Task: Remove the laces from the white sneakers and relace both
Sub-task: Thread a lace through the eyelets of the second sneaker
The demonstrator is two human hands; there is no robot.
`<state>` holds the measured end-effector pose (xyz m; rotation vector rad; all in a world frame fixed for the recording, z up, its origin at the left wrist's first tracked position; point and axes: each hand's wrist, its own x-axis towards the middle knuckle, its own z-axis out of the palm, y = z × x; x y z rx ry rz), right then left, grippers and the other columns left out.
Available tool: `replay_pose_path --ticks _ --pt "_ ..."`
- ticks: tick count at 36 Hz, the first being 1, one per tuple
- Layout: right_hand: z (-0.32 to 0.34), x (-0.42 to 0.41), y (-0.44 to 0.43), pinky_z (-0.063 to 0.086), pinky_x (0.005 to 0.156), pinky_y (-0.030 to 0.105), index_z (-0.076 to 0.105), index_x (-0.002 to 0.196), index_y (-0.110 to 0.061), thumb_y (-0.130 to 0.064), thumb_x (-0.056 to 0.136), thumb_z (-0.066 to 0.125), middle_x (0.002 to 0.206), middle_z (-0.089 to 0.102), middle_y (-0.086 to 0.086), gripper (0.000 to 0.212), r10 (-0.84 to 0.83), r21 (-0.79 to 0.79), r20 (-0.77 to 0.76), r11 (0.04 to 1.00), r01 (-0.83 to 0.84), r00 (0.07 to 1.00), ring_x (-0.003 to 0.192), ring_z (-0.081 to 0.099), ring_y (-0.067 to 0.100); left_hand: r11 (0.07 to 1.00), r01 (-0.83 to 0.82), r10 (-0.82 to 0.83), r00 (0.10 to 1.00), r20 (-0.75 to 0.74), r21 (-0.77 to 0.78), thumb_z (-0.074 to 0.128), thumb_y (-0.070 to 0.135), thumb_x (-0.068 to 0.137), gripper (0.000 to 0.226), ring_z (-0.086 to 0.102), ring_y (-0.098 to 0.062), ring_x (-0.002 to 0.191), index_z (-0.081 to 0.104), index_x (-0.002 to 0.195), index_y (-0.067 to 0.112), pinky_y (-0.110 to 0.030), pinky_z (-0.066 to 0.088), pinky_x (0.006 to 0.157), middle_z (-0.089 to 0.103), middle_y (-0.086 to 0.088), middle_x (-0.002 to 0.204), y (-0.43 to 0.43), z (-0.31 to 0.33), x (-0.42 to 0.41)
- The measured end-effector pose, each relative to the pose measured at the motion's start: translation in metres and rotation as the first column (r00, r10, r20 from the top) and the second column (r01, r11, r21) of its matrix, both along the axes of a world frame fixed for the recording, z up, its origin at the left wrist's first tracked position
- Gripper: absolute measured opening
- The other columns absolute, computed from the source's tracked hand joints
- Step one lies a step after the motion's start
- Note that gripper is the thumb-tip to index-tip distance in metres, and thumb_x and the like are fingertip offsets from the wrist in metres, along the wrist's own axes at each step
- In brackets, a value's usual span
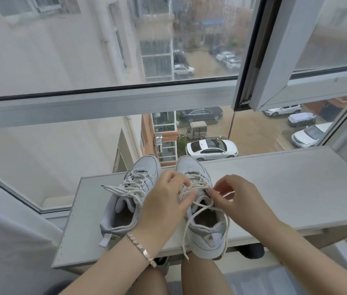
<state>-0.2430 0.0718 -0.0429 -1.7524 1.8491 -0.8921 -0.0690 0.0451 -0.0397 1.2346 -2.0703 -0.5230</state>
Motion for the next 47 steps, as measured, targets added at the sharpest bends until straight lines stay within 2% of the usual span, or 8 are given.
replay_pose_path --ticks 6,17,21,25,28,33,39,47 --pt "-0.001 -0.003 0.019 0.04 0.067 0.019 0.06 0.073 -0.032 -0.043 0.083 0.063 0.086 0.049 -0.01 0.016 0.134 0.11 -0.227 0.988 -0.112 0.965 0.077 0.05 0.003 0.997 0.078 -0.081 0.937 0.341 0.022 0.058 0.045 0.086 0.027 0.038 -0.01 0.097 0.063 0.091 0.019 -0.02 0.035 0.071 0.037 0.007 0.097 0.015 -0.006 -0.007" --pt "0.011 0.003 0.008 0.032 0.061 0.022 0.059 0.1 -0.027 -0.033 0.089 0.054 0.089 0.042 -0.012 0.013 0.266 0.176 -0.44 0.962 -0.208 0.858 0.073 0.043 0.009 0.97 0.234 -0.243 0.943 0.228 0.069 0.057 0.029 0.089 0.023 0.04 -0.012 0.095 0.072 0.084 0.012 -0.03 0.037 0.085 0.064 0.01 0.103 0.011 -0.001 -0.008" --pt "0.013 -0.002 0.003 0.041 0.069 0.017 0.067 0.09 -0.018 -0.023 0.087 0.06 0.086 0.047 -0.011 0.01 0.327 0.166 -0.212 0.941 -0.296 0.921 0.074 0.05 0.008 0.962 0.241 -0.271 0.88 0.391 0.126 0.049 0.042 0.091 0.034 0.035 -0.011 0.088 0.068 0.082 0.015 -0.031 0.034 0.082 0.062 0.008 0.094 0.009 -0.001 -0.009" --pt "0.031 -0.014 0.0 0.044 0.076 0.014 0.071 0.073 -0.025 -0.02 0.089 0.059 0.092 0.062 -0.007 0.021 0.342 0.094 0.091 0.932 -0.35 0.935 0.082 0.057 0.001 0.893 0.257 -0.298 0.953 0.058 0.37 0.051 0.042 0.091 0.047 0.046 -0.021 0.073 0.063 0.07 0.002 -0.037 0.04 0.071 0.057 -0.015 0.077 0.006 0.018 -0.003" --pt "0.048 -0.02 -0.001 0.043 0.083 0.019 0.064 0.056 -0.027 -0.039 0.09 0.042 0.085 0.07 0.002 0.043 0.278 0.093 0.308 0.943 -0.319 0.91 0.088 0.063 0.012 0.83 0.305 -0.2 0.944 -0.262 0.468 0.049 0.041 0.089 0.035 0.05 -0.008 0.062 0.072 0.076 0.018 -0.02 0.042 0.066 0.061 -0.002 0.074 0.002 0.042 0.005" --pt "0.077 -0.012 -0.013 0.051 0.057 0.024 0.047 0.057 -0.013 -0.027 0.1 0.033 0.048 0.036 -0.002 0.048 0.087 0.022 0.758 0.987 -0.158 0.647 0.044 0.044 0.017 0.876 0.332 -0.067 0.803 -0.592 0.351 0.048 0.027 0.084 0.028 0.056 -0.01 0.077 0.076 0.081 0.022 -0.024 0.042 0.077 0.063 0.007 0.072 -0.006 0.082 0.01" --pt "0.093 0.008 -0.042 0.03 0.034 0.014 0.063 0.079 -0.016 -0.008 0.096 0.041 0.038 0.035 -0.012 0.028 -0.173 0.027 0.684 0.977 0.213 0.708 0.033 0.03 0.001 0.867 0.395 0.048 0.542 -0.839 0.305 0.041 0.002 0.094 0.034 0.063 -0.012 0.079 0.073 0.09 0.012 -0.027 0.051 0.078 0.07 -0.001 0.081 -0.014 0.112 -0.002" --pt "0.087 0.017 -0.035 0.034 0.043 0.013 0.072 0.079 -0.021 0.004 0.086 0.05 0.055 0.058 -0.009 0.035 0.042 -0.049 0.536 0.999 -0.018 0.843 0.046 0.042 0.004 0.821 0.468 0.085 0.463 -0.882 0.325 0.04 -0.002 0.094 0.028 0.064 -0.018 0.106 0.066 0.099 0.01 -0.035 0.046 0.101 0.071 -0.002 0.098 -0.021 0.113 -0.026"
